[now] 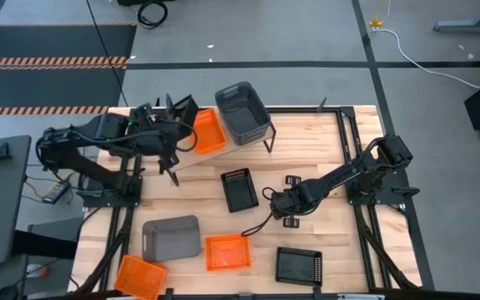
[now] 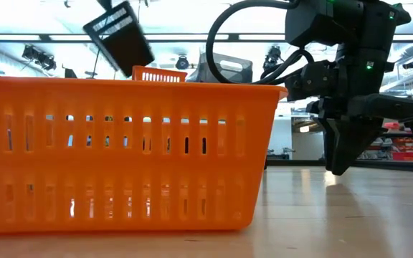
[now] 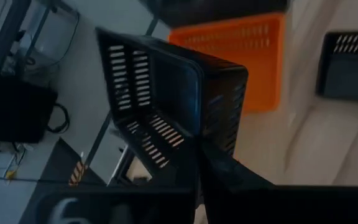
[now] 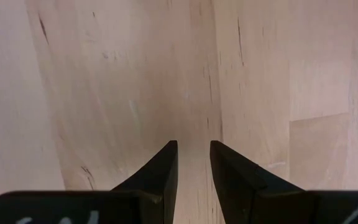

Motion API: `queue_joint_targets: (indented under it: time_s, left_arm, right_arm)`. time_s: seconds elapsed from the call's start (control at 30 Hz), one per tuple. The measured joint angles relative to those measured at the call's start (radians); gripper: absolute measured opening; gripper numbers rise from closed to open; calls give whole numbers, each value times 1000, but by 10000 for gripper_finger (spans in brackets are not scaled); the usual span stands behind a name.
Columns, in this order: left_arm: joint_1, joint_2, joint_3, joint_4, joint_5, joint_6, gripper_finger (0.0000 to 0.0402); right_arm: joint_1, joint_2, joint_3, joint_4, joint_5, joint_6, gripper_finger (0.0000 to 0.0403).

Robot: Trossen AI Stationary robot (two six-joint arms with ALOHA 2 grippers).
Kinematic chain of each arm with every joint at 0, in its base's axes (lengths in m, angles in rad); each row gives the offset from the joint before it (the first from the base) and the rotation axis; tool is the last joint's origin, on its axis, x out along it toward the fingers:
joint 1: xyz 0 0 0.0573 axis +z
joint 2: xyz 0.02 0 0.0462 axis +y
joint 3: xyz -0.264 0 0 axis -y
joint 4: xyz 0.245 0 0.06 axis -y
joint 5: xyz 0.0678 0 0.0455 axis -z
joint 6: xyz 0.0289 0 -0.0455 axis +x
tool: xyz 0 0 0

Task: Stack baskets on shelf by color
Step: Put the top left black basket on the shelf

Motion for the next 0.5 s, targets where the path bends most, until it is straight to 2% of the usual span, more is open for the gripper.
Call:
queue_joint_targets:
  time_s: [0.17, 0.5]
  left_arm:
    - [11, -52, -83, -1, 4, -1, 9]
    - [11, -98, -139, 0, -9, -53, 9]
  right_arm:
    - [0, 0, 0, 0, 0, 0, 101]
    - [0, 0, 0, -1, 0, 0, 101]
